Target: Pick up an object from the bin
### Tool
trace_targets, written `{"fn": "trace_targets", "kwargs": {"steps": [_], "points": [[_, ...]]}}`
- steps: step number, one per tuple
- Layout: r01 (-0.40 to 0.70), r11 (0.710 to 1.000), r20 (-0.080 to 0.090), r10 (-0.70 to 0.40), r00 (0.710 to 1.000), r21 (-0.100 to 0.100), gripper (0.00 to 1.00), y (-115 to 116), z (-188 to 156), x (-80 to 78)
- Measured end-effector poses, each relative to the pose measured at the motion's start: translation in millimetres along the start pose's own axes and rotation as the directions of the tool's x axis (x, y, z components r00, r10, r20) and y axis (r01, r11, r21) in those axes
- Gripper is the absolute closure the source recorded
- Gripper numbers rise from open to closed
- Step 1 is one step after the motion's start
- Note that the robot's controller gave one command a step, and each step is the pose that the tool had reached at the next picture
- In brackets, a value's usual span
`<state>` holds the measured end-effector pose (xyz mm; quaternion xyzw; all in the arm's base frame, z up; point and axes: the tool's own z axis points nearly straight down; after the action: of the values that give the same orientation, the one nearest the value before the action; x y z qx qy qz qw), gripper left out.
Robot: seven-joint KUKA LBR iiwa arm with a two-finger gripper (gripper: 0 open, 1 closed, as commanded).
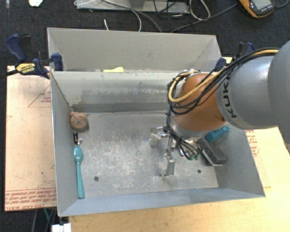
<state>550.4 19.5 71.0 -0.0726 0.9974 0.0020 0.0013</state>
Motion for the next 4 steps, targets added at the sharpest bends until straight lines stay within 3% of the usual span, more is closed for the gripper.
{"fn": "trace_targets", "kwargs": {"steps": [1,2,3,4], "points": [[-0.003,1.000,0.008,0.003,1.000,-0.002,0.00,-32,-13,-17.7],[-0.036,0.999,0.001,0.036,0.999,-0.002,0.00,-61,-9,-38.5],[-0.071,0.997,0.004,0.071,0.997,-0.004,0.00,-86,-13,-36.6],[-0.140,0.990,0.000,0.140,0.990,-0.013,1.00,-139,1,-53.0]]}}
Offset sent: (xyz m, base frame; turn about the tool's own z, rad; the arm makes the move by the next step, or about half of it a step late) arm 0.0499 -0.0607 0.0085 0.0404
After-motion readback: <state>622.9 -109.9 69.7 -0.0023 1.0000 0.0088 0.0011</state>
